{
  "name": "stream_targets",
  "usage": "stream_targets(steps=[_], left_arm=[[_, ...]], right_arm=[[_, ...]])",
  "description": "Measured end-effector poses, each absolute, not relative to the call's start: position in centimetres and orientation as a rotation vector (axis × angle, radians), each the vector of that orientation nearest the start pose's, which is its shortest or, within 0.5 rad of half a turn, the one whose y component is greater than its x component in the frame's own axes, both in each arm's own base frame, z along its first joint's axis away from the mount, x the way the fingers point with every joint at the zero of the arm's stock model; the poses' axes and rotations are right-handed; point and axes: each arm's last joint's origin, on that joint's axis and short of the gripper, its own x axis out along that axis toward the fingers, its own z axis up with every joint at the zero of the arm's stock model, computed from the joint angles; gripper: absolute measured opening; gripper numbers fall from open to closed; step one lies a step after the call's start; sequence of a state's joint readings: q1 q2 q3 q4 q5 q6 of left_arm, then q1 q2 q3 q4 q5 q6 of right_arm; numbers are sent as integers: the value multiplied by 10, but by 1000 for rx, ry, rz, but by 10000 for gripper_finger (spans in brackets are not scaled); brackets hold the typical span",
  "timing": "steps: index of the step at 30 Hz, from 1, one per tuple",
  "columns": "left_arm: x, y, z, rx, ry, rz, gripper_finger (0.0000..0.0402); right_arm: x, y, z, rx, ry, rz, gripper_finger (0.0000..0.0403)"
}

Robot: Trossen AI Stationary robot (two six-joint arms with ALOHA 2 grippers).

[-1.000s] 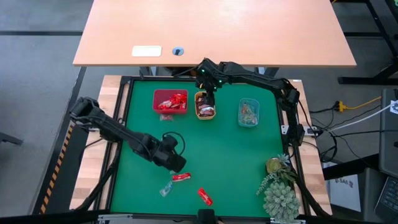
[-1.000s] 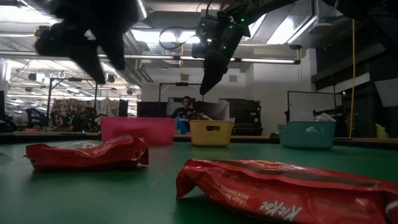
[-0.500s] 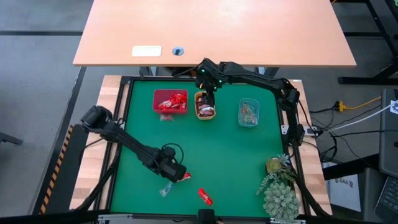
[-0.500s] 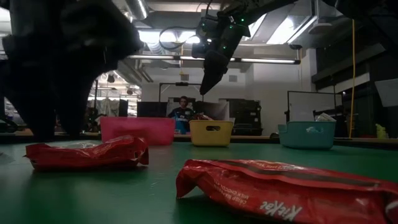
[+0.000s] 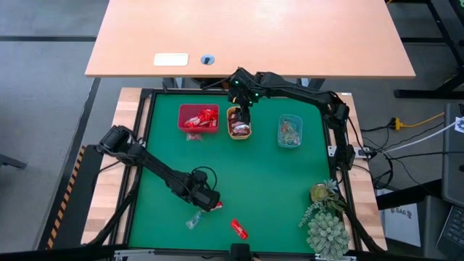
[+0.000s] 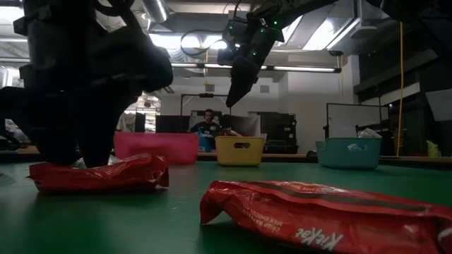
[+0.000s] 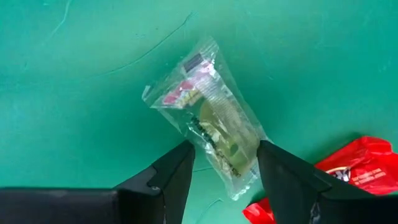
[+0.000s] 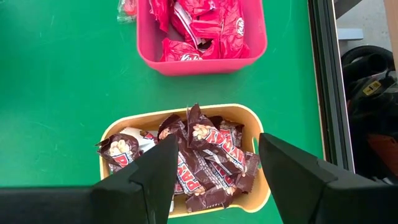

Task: Sort candy
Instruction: Put the green gummy into the blue bin

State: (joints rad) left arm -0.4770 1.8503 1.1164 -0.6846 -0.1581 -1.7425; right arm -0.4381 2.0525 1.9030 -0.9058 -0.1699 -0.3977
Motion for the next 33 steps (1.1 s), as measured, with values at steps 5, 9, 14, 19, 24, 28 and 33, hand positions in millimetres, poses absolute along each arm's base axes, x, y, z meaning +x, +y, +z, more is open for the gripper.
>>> stream_targets(steps=[5,9,14,19,24,28,33], left_arm=[[294,-148,142,-982,1133,888,149],[294,-147,142,-959,1136,877,113],[295,-147,142,-917,1104,864,64],[297,-145,142,-854,1092,834,27],[299,-138,147,-776,1050,812,12],[304,-125,158,-708,1011,779,17],[309,-104,176,-617,944,749,23]], right_arm=[[401,-183,276,-44,1035,-37,223],[401,-182,276,-32,1040,-22,223],[399,-179,275,9,1045,37,223],[393,-172,273,109,1057,182,223],[387,-165,272,213,1066,316,223],[386,-160,272,270,1059,376,223],[394,-138,273,300,1044,457,223]])
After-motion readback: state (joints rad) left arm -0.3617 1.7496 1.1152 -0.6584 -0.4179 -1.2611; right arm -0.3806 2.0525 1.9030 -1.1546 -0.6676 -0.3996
